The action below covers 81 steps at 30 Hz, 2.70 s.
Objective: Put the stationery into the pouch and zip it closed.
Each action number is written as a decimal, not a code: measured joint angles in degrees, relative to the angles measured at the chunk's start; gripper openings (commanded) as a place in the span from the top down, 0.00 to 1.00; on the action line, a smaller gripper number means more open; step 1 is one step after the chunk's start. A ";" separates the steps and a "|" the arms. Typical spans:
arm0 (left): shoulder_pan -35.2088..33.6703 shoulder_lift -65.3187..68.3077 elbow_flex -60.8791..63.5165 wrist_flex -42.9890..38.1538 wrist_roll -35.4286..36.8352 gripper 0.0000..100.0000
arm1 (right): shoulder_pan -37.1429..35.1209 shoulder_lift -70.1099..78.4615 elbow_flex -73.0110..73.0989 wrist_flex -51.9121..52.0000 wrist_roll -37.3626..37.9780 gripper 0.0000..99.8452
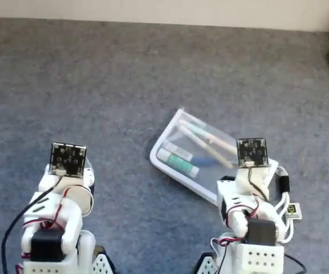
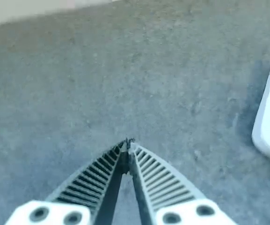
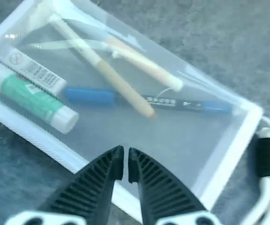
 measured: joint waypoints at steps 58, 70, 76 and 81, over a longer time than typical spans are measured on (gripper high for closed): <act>-3.08 0.35 16.26 8.70 0.00 0.99 | -10.90 -0.09 15.82 -14.24 -4.92 0.99; -3.08 0.35 16.26 8.70 0.00 0.99 | -10.90 -0.09 15.82 -14.24 -4.92 0.99; -3.08 0.35 16.26 8.70 0.00 0.99 | -10.90 -0.09 15.82 -14.24 -4.92 0.99; -3.08 0.35 16.26 8.70 0.00 0.99 | -10.90 -0.09 15.82 -14.24 -4.92 0.99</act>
